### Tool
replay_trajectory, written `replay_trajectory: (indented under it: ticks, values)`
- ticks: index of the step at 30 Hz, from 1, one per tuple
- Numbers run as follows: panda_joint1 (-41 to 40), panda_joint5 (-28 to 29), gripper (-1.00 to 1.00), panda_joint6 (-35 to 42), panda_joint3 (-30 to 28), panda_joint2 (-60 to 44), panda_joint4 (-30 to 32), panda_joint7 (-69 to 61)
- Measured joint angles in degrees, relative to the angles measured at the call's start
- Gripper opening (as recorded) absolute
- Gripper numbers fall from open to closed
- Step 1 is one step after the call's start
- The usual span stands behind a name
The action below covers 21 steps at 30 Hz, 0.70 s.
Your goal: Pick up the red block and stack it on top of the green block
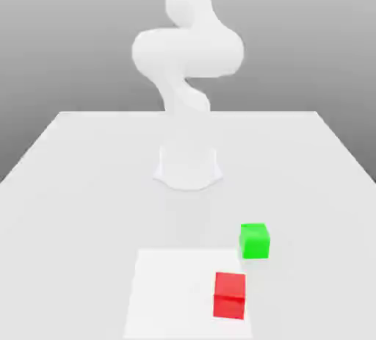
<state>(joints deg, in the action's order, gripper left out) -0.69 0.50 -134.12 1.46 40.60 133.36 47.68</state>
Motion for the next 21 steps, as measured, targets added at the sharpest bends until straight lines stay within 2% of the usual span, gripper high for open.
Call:
replay_trajectory:
  ticks: [11,21]
  values:
    - [-1.99,2.72,0.0,-10.35,5.42,-23.25,6.98,8.51]
    - [-0.61,3.54,0.0,-19.68,7.41,-43.91,13.25,14.98]
